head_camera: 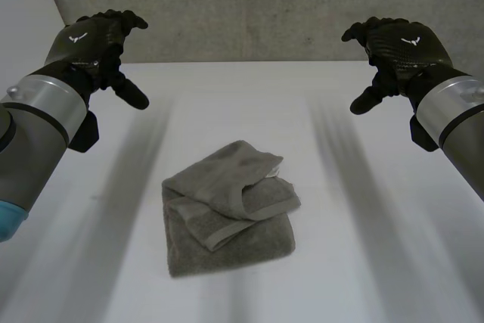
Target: Fold the towel.
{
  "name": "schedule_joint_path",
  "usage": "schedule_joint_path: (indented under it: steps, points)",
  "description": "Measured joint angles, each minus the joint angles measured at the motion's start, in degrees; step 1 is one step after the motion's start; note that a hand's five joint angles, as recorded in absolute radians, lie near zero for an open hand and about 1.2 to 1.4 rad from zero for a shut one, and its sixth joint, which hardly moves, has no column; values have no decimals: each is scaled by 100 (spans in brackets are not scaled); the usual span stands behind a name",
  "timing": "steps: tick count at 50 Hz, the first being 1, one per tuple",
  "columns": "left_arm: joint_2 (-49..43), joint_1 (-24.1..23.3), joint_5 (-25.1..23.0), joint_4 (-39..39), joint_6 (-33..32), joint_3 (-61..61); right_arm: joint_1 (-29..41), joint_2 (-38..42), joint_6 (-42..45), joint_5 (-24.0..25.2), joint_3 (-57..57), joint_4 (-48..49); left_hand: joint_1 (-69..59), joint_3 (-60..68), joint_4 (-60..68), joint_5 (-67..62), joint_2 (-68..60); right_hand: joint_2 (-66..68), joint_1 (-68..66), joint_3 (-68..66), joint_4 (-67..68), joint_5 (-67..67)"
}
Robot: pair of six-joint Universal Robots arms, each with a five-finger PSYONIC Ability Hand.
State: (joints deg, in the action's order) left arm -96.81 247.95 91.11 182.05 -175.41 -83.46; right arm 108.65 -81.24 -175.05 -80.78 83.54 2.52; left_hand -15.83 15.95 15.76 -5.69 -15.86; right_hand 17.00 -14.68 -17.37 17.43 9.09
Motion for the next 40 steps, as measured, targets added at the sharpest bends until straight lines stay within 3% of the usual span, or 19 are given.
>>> schedule_joint_path:
  steps: [4, 40]
  points:
    - [-64, -12, 6, -9, 9, -24, -27, -9, -18, 73, 85, 153, 419, -432, -419, 369, 427, -481, 363, 556, -466, -570]
    - [-2, -10, -8, -118, -33, -43, 68, 136, 131, 260, 77, 76, 500, -498, -489, 416, 497, -482, 368, 555, -469, -584]
